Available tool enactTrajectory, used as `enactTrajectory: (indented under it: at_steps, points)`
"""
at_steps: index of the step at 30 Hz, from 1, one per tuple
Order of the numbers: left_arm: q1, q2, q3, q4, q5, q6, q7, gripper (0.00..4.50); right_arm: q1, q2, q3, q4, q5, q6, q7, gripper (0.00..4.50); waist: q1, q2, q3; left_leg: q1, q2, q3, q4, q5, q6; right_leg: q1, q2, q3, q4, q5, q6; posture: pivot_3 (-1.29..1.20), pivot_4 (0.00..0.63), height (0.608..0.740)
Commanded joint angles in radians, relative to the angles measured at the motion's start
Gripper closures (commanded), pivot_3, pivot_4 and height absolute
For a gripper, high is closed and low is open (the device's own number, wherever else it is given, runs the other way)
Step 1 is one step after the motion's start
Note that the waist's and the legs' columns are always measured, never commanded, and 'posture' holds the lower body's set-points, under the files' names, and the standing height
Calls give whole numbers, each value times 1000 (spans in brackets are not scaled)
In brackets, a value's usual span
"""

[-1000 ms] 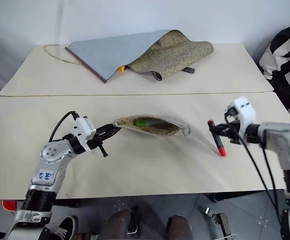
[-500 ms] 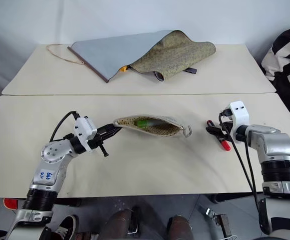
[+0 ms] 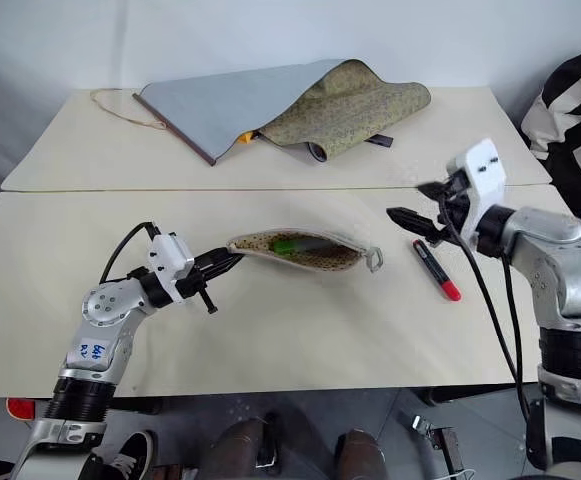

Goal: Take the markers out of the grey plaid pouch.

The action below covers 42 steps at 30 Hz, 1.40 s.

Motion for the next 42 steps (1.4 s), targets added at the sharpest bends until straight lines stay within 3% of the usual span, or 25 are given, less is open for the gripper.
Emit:
enactTrajectory:
  at_steps: [1,2,5,9,12,26,29,33,42]
  points:
    - [-26,-5,13,-41,-38,28,0,4500,28,24,100,-185,-12,-65,8,647,0,0,0,0,0,0,0,0,0,0,0,0,0,0,0,0,150,740]
    - [-32,-5,12,-43,-41,37,0,4500,32,43,130,-218,-20,-95,10,647,0,0,0,0,0,0,0,0,0,0,0,0,0,0,0,0,150,740]
    - [-47,-7,13,-48,-48,57,-1,4500,35,124,159,-251,2,-109,-25,1256,1,0,0,0,0,0,0,0,0,0,0,0,0,0,0,0,150,740]
    - [-57,-9,8,-57,-56,75,-10,4500,59,105,324,-215,-178,-248,7,2635,3,0,0,0,-1,-1,0,0,0,0,0,0,1,0,0,0,150,740]
    - [-55,-8,6,-72,-58,82,-12,4500,50,112,363,-133,-294,-347,-37,3719,0,0,0,0,-1,-1,0,0,0,0,0,0,0,0,0,0,150,740]
    - [-34,-42,-31,-193,-111,213,-23,4500,-46,218,526,110,-609,-595,-78,3719,-1,0,0,0,-1,-1,0,1,-1,0,1,0,2,0,0,0,150,740]
    - [-22,-51,-46,-213,-121,235,-39,4500,-90,256,569,159,-669,-598,-76,3124,-3,0,0,0,-1,-1,0,1,-1,0,1,1,2,0,0,0,150,740]
    - [-18,-54,-50,-224,-140,275,-54,4500,-97,313,571,167,-680,-590,-88,1831,-3,0,0,0,0,-1,0,1,-1,0,2,1,4,0,0,0,150,740]
    - [-12,-56,-57,-242,-145,297,-71,4500,-95,370,600,270,-748,-675,-85,1831,-3,0,0,1,-1,-1,0,1,-1,0,2,1,5,0,0,0,150,740]
